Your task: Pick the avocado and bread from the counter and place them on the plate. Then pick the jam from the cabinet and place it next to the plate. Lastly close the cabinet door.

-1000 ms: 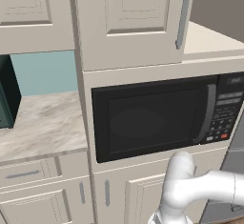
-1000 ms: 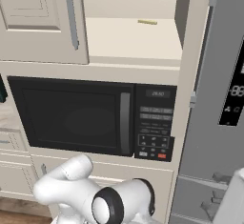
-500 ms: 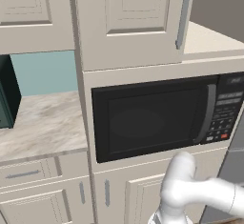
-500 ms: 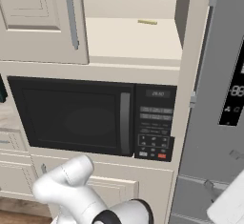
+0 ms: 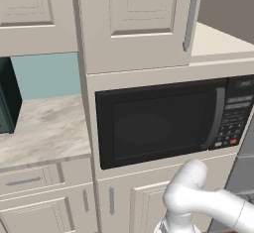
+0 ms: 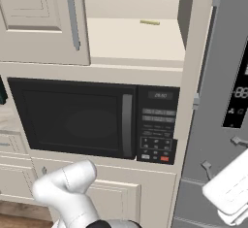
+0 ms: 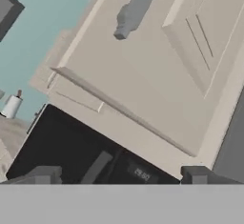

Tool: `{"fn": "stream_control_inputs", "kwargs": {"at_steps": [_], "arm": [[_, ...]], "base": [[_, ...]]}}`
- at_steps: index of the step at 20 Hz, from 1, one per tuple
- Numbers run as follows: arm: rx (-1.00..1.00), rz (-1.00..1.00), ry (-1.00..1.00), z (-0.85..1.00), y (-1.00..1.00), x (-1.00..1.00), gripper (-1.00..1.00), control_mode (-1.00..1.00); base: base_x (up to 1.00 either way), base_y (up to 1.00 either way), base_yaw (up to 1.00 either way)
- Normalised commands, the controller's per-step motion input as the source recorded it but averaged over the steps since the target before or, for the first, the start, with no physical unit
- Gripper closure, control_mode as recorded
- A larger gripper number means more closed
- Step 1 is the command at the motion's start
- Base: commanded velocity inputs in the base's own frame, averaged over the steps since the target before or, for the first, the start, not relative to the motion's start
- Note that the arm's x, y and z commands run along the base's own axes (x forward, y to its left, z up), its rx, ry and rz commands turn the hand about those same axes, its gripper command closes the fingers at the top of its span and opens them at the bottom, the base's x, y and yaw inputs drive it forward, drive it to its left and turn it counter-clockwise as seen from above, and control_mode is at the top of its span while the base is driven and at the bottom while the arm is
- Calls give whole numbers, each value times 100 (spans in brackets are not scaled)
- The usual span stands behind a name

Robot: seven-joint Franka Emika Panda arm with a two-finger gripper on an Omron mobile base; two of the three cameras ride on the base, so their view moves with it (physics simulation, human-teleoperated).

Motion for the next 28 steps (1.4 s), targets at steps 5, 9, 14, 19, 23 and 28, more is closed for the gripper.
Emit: {"fn": "stream_control_inputs", "kwargs": {"at_steps": [5,9,14,19,23,28], "arm": [[20,10,37,34,-25,27,-100,-100],[19,9,37,42,-18,22,-100,-100],[20,10,34,52,-20,11,-100,-100],[22,13,27,55,-33,1,-100,-100],[21,17,23,32,-6,0,-100,-100],[16,19,22,3,19,0,-100,-100]], "base": [[0,0,0],[0,0,0],[0,0,0],[0,0,0],[0,0,0],[0,0,0]]}}
